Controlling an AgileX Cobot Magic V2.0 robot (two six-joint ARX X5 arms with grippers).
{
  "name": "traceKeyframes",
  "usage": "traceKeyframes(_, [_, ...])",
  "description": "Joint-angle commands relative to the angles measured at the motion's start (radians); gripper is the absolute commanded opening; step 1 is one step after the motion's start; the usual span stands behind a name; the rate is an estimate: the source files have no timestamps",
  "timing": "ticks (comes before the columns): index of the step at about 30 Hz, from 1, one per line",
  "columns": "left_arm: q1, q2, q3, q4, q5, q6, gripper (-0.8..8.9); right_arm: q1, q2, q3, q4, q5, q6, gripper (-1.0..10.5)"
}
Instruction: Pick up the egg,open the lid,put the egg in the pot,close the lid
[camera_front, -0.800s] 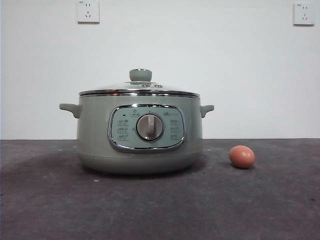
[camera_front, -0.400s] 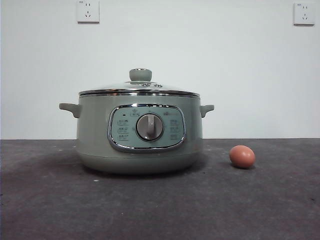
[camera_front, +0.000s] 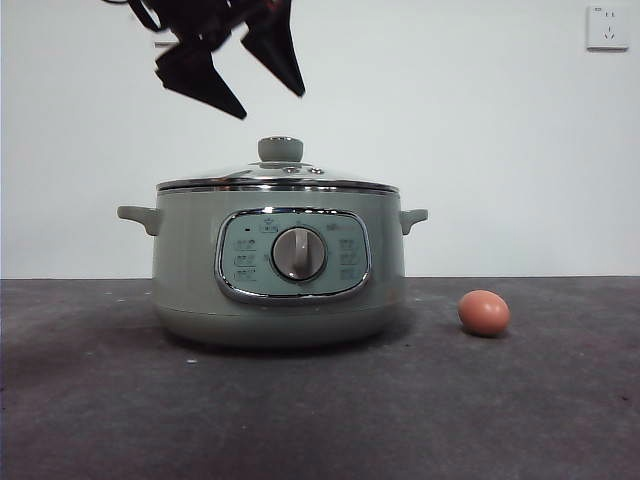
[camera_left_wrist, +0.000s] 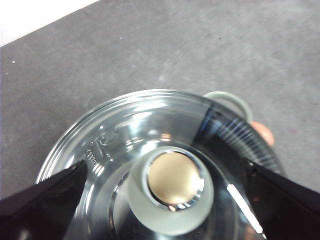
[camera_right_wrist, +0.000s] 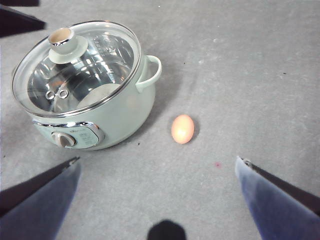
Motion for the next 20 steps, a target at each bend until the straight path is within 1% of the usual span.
traceKeyframes(1, [-0.004, 0.034, 0.004, 0.009, -0.003, 0.014, 7.0, 0.0, 0.0, 0.005, 0.005, -0.004, 0.008, 6.0])
traceKeyframes(10, [-0.026, 0.102, 0.004, -0.002, -0.025, 0.014, 6.86, 0.0, 0.012, 0.005, 0.005, -0.004, 0.008, 6.0])
traceKeyframes(11, [-0.026, 0.102, 0.004, -0.002, -0.026, 0.013, 6.61, 0.0, 0.014, 0.005, 0.005, -0.003, 0.008, 6.0])
traceKeyframes(12, [-0.026, 0.102, 0.004, -0.003, -0.025, 0.013, 5.74, 0.0, 0.019, 0.005, 0.006, -0.004, 0.008, 6.0])
traceKeyframes(13, [-0.026, 0.102, 0.004, -0.01, -0.024, 0.012, 4.46, 0.0, 0.021, 0.005, 0.005, -0.003, 0.008, 6.0])
traceKeyframes(14, [-0.026, 0.102, 0.004, -0.018, -0.024, 0.01, 3.69, 0.0, 0.026, 0.005, 0.005, -0.004, 0.008, 6.0])
traceKeyframes(16, [-0.026, 0.102, 0.004, -0.032, -0.024, 0.01, 3.01, 0.0, 0.028, 0.005, 0.006, -0.003, 0.008, 6.0])
traceKeyframes(18, [-0.026, 0.102, 0.004, -0.036, -0.02, 0.01, 2.86, 0.0, 0.032, 0.005, 0.008, -0.003, 0.008, 6.0])
traceKeyframes(20, [-0.026, 0.102, 0.004, -0.034, -0.02, 0.01, 2.09, 0.0, 0.039, 0.005, 0.008, -0.004, 0.008, 6.0])
